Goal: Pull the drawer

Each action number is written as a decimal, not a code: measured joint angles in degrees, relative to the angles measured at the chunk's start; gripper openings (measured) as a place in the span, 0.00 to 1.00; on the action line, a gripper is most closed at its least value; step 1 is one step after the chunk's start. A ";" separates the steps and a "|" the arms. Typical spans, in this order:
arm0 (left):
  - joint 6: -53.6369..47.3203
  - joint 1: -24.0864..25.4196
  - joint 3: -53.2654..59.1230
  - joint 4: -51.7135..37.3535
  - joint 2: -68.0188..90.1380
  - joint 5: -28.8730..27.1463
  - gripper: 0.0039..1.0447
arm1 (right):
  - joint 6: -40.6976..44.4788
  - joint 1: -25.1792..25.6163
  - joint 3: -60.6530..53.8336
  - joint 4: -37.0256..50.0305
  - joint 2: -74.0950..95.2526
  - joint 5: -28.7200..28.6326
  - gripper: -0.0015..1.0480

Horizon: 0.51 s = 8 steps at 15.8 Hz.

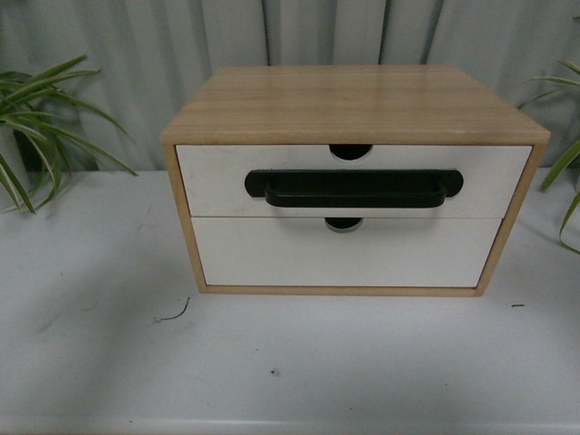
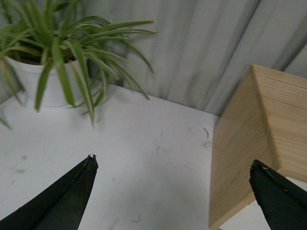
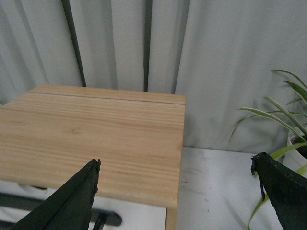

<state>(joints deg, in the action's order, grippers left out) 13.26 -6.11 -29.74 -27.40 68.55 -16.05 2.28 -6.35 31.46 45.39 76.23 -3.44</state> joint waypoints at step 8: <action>-32.46 -13.38 -26.27 23.21 16.17 30.53 0.94 | 38.99 -0.96 14.95 -21.59 10.29 -25.51 0.94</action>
<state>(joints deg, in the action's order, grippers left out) -19.20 -19.49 -56.01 -4.19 84.73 14.48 41.28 -7.31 46.41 23.79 86.52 -28.95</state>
